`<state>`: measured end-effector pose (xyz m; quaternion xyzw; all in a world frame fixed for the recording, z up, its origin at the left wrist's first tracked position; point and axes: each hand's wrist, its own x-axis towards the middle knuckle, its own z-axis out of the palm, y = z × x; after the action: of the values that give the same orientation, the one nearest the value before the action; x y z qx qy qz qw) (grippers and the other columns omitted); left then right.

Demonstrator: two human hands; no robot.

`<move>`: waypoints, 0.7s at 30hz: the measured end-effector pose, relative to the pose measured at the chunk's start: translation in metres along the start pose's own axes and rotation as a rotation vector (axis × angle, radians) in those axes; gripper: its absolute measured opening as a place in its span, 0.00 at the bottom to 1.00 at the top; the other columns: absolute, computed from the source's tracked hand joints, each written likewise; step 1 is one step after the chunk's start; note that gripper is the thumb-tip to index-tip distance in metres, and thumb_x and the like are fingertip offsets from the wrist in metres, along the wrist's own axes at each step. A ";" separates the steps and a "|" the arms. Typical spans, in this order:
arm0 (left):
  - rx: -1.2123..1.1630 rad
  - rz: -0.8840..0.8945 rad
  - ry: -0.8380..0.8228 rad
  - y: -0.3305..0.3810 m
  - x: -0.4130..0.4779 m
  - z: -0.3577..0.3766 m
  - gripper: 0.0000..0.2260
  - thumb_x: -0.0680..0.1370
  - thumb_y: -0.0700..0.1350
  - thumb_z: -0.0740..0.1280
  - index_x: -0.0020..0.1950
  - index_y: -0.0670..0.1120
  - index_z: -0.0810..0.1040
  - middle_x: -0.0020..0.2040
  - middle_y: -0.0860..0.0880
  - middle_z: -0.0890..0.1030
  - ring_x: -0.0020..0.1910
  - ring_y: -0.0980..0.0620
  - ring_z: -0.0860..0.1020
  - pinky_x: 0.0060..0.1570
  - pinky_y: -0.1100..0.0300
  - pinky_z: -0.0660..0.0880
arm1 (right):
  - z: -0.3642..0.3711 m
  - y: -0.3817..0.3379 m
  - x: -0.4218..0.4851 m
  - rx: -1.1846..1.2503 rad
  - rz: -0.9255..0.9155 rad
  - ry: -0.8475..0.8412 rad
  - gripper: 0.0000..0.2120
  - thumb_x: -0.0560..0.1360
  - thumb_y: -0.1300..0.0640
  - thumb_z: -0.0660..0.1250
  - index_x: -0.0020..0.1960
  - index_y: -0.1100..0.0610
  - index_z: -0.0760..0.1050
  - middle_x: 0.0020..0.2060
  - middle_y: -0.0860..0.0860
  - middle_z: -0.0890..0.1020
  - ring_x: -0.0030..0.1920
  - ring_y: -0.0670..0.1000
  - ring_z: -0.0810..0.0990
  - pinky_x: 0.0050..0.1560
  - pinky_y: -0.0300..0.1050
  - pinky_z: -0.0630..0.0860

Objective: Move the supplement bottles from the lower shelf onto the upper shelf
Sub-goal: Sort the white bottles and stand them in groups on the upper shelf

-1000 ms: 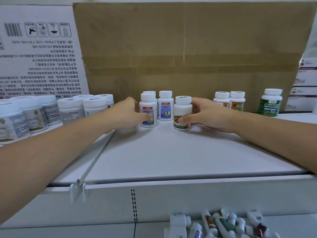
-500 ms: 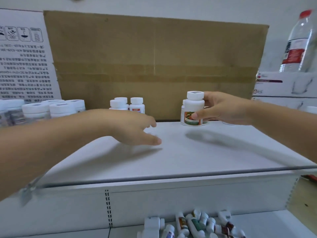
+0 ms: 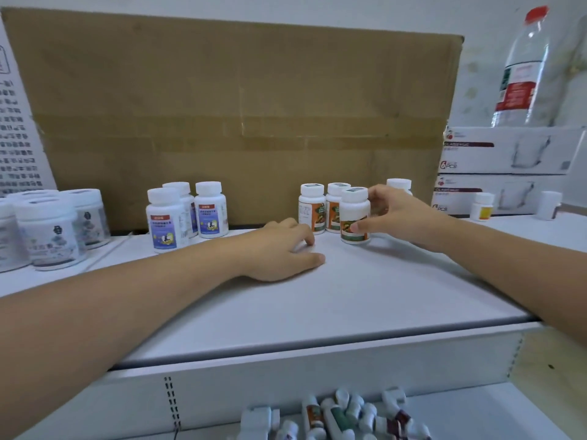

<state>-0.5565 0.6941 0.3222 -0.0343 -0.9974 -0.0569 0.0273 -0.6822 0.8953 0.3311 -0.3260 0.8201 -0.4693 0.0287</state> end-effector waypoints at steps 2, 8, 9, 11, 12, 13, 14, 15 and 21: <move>-0.005 0.003 0.003 0.000 0.000 0.001 0.21 0.79 0.64 0.56 0.68 0.54 0.68 0.67 0.49 0.69 0.66 0.48 0.68 0.67 0.49 0.66 | 0.002 0.002 0.001 -0.018 -0.025 0.020 0.25 0.69 0.62 0.77 0.63 0.55 0.73 0.52 0.50 0.83 0.53 0.48 0.81 0.55 0.41 0.78; -0.018 -0.003 0.008 -0.001 0.001 0.004 0.21 0.79 0.63 0.56 0.68 0.54 0.67 0.68 0.49 0.68 0.66 0.49 0.66 0.68 0.49 0.65 | 0.004 0.008 0.001 -0.028 -0.015 0.071 0.25 0.67 0.59 0.79 0.59 0.55 0.71 0.52 0.52 0.82 0.53 0.53 0.83 0.59 0.52 0.78; -0.019 -0.006 0.010 -0.001 0.001 0.004 0.21 0.79 0.63 0.56 0.68 0.54 0.68 0.68 0.49 0.68 0.66 0.49 0.66 0.68 0.49 0.65 | 0.003 0.008 0.001 -0.035 -0.004 0.072 0.24 0.67 0.58 0.79 0.58 0.54 0.71 0.52 0.52 0.82 0.53 0.52 0.83 0.59 0.53 0.78; -0.022 -0.012 0.016 -0.001 0.000 0.005 0.21 0.80 0.63 0.56 0.68 0.54 0.68 0.68 0.49 0.68 0.66 0.48 0.65 0.68 0.49 0.65 | 0.004 0.007 -0.001 -0.071 0.007 0.057 0.21 0.68 0.55 0.78 0.56 0.54 0.71 0.51 0.52 0.83 0.52 0.51 0.83 0.58 0.52 0.78; -0.025 -0.014 0.021 0.000 0.000 0.005 0.20 0.80 0.63 0.56 0.68 0.54 0.68 0.68 0.49 0.68 0.66 0.48 0.66 0.67 0.49 0.65 | 0.004 0.006 -0.001 -0.114 0.009 0.044 0.20 0.69 0.53 0.77 0.55 0.53 0.71 0.50 0.51 0.83 0.52 0.51 0.83 0.58 0.51 0.78; -0.023 -0.015 0.023 0.001 -0.002 0.004 0.20 0.80 0.62 0.56 0.68 0.54 0.68 0.68 0.49 0.68 0.67 0.48 0.66 0.67 0.49 0.65 | 0.005 0.005 -0.002 -0.176 0.007 0.027 0.18 0.71 0.51 0.75 0.56 0.54 0.72 0.51 0.51 0.83 0.52 0.50 0.83 0.57 0.50 0.78; -0.010 -0.016 0.016 0.002 -0.003 0.003 0.20 0.80 0.62 0.55 0.68 0.54 0.68 0.68 0.49 0.68 0.67 0.48 0.66 0.67 0.49 0.65 | 0.005 0.002 -0.004 -0.257 0.002 0.009 0.18 0.72 0.49 0.73 0.56 0.54 0.72 0.51 0.50 0.83 0.52 0.50 0.82 0.58 0.49 0.77; 0.021 -0.021 0.000 0.004 -0.005 0.001 0.21 0.80 0.62 0.54 0.69 0.54 0.67 0.69 0.49 0.68 0.67 0.48 0.66 0.68 0.49 0.65 | 0.004 -0.002 -0.007 -0.352 -0.002 -0.013 0.18 0.74 0.47 0.71 0.58 0.55 0.73 0.53 0.51 0.83 0.53 0.51 0.81 0.58 0.48 0.77; 0.184 -0.120 -0.105 0.020 -0.027 -0.023 0.20 0.80 0.63 0.54 0.68 0.56 0.70 0.65 0.51 0.71 0.63 0.49 0.72 0.66 0.50 0.68 | -0.023 -0.026 -0.048 -0.811 0.043 -0.212 0.25 0.77 0.42 0.64 0.70 0.52 0.68 0.67 0.49 0.75 0.63 0.51 0.75 0.64 0.45 0.71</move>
<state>-0.5267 0.7097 0.3459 0.0253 -0.9987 0.0351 -0.0253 -0.6395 0.9299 0.3522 -0.3400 0.9377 -0.0717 -0.0079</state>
